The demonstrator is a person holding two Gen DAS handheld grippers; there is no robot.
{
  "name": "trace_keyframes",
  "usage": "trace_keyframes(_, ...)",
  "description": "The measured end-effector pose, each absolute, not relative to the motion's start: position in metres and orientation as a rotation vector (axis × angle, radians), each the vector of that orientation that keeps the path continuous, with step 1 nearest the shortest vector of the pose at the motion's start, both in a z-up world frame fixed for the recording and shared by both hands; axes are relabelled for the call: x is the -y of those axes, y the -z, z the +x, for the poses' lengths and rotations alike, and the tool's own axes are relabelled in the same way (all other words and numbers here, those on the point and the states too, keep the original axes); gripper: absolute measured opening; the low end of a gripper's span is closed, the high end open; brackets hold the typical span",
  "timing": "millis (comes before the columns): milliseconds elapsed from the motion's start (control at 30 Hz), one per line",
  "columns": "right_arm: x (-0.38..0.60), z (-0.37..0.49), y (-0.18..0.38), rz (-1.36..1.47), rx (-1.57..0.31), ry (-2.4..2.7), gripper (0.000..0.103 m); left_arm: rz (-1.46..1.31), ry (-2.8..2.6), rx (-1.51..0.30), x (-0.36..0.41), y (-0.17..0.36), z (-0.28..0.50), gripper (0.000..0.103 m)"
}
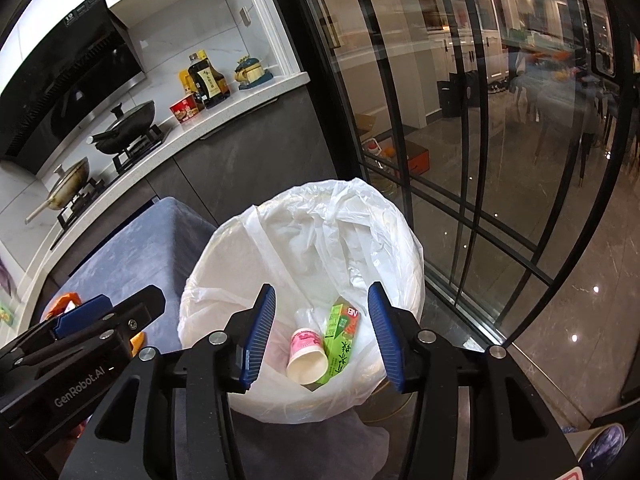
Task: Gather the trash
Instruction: 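Open both grippers to drop the cup and wasabi box into the bin, then grasp the red plastic bag with the left gripper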
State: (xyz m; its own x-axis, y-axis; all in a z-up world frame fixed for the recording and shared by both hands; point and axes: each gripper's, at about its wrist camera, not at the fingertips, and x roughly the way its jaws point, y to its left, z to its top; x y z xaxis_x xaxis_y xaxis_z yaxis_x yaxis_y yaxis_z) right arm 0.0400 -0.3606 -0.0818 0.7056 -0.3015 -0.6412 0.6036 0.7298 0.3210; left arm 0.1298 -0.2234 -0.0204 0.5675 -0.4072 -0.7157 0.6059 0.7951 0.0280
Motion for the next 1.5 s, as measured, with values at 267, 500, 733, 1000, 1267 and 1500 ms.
trace_keyframes(267, 0.343, 0.036, 0.062, 0.515, -0.568, 0.515, 0.051, 0.246, 0.589, -0.732, 0.198, 0.006, 0.125, 0.067)
trace_keyframes(500, 0.318, 0.034, 0.046, 0.481, -0.547, 0.48, 0.053, 0.197, 0.549, -0.721, 0.158, -0.006, 0.123, 0.07)
trace_keyframes(733, 0.288, 0.037, 0.035, 0.45, -0.536, 0.438, 0.056, 0.146, 0.484, -0.73, 0.107, -0.009, 0.125, 0.071)
trace_keyframes(1000, 0.248, 0.043, 0.031, 0.413, -0.55, 0.378, 0.058, 0.097, 0.37, -0.749, 0.039, 0.001, 0.13, 0.086)
trace_keyframes(1267, 0.213, 0.053, 0.037, 0.389, -0.579, 0.329, 0.059, 0.061, 0.288, -0.794, -0.006, 0.019, 0.142, 0.089)
trace_keyframes(1500, 0.196, 0.06, 0.042, 0.372, -0.605, 0.306, 0.06, 0.062, 0.253, -0.856, -0.019, 0.049, 0.158, 0.09)
